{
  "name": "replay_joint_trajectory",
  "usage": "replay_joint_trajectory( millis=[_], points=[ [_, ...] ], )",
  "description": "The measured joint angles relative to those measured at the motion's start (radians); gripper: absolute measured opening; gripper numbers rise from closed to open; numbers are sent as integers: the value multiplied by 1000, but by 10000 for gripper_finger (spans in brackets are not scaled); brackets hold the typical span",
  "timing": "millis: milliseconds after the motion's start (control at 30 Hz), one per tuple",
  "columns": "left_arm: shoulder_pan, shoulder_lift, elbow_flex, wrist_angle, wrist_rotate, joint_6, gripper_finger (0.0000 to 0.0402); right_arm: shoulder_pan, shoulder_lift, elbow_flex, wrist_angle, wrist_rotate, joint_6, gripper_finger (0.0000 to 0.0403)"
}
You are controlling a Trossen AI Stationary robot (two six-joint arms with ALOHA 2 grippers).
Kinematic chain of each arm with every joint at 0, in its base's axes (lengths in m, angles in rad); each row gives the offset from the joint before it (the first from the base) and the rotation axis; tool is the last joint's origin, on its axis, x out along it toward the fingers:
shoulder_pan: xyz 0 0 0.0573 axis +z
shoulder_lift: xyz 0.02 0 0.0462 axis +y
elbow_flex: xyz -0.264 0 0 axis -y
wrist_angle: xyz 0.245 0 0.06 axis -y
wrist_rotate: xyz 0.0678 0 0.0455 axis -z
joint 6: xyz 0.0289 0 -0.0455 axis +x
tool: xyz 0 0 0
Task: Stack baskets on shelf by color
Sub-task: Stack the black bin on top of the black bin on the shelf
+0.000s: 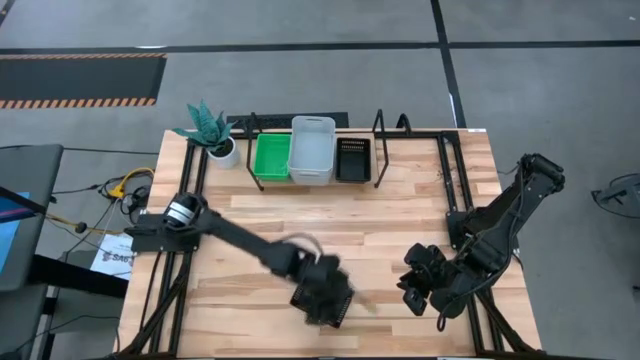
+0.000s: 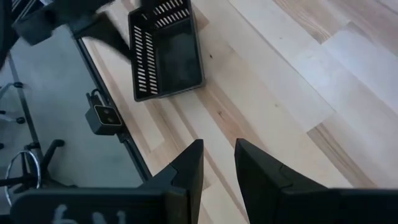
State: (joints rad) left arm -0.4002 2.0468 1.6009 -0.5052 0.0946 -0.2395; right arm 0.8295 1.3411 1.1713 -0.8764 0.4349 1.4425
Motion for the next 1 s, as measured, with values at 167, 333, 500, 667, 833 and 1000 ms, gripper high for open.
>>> replay_joint_trajectory(
  millis=[167, 333, 500, 667, 833, 1000],
  points=[
    [126, 0, 0, 91, 8, -112, 139, 0, 0, 0, 0, -10, 0, 118],
    [185, 0, 0, 29, 63, -109, 139, 0, 0, 0, 1, -17, 0, 118],
    [196, 0, 0, 43, 162, 23, 139, 2, 0, 0, 0, -17, -1, 118],
    [139, 9, 1, -4, 120, 196, 139, 2, 0, 0, -3, -16, -3, 118],
    [85, 16, 0, -16, 46, 387, 139, 2, 0, 0, -8, -16, -12, 118],
    [77, 22, 1, -30, -42, 412, 139, 1, 0, 0, -9, -16, -14, 118]
  ],
)
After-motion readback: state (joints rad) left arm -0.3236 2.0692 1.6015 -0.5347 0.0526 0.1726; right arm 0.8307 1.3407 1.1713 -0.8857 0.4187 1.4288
